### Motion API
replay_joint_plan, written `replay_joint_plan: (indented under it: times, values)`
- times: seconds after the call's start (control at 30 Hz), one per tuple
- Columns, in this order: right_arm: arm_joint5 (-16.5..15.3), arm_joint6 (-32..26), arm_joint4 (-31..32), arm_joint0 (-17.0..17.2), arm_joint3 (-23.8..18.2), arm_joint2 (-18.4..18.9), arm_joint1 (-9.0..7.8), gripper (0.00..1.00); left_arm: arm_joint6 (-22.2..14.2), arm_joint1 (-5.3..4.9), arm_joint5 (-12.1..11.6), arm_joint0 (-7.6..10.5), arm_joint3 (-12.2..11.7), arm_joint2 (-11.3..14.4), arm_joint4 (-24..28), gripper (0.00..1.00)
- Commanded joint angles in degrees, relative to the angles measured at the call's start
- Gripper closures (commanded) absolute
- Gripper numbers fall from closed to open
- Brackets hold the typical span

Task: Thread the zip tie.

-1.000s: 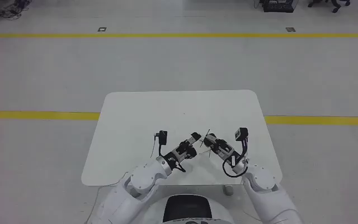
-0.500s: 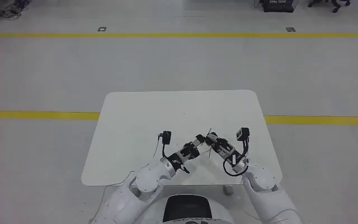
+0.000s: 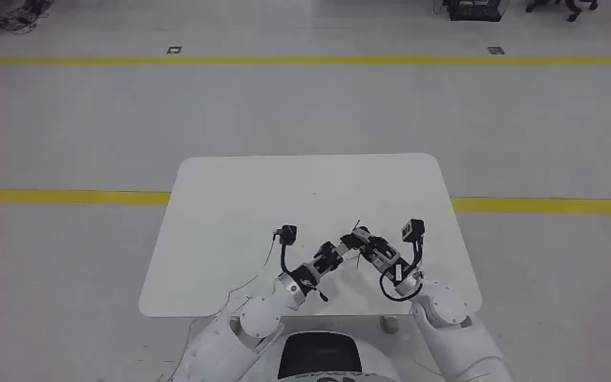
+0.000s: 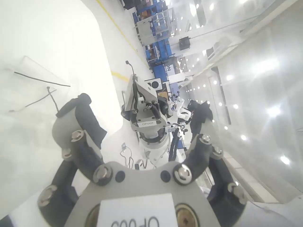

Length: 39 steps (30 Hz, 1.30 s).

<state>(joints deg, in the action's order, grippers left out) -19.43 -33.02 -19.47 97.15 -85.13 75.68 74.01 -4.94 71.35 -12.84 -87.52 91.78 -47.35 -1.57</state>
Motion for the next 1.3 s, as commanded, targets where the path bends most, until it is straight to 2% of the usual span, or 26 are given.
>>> replay_joint_plan:
  times: [0.0,0.07,0.13,0.8,1.27]
  values:
    - [-0.05,0.71,-0.2,0.07,0.02,-0.22,0.06,1.0,-0.25,0.19,-2.78,-0.16,-0.66,0.08,3.74,0.0]
    - [-0.05,0.85,-0.71,0.22,0.04,-0.25,0.12,1.0,-1.0,0.27,-4.9,-0.09,-1.68,-0.06,6.47,0.0]
    - [-0.05,0.04,-1.32,0.27,-0.06,-0.14,0.17,1.0,-1.68,0.27,-6.57,0.47,-2.61,-0.22,6.73,0.0]
    - [0.1,2.28,0.61,0.14,-0.73,-0.93,0.14,1.0,-1.66,0.37,-6.43,0.65,-2.31,0.0,7.33,0.0]
    - [-0.05,6.67,6.42,1.16,-2.43,-1.51,-0.1,1.0,-1.39,0.32,-6.25,0.41,-2.29,-0.11,8.0,0.0]
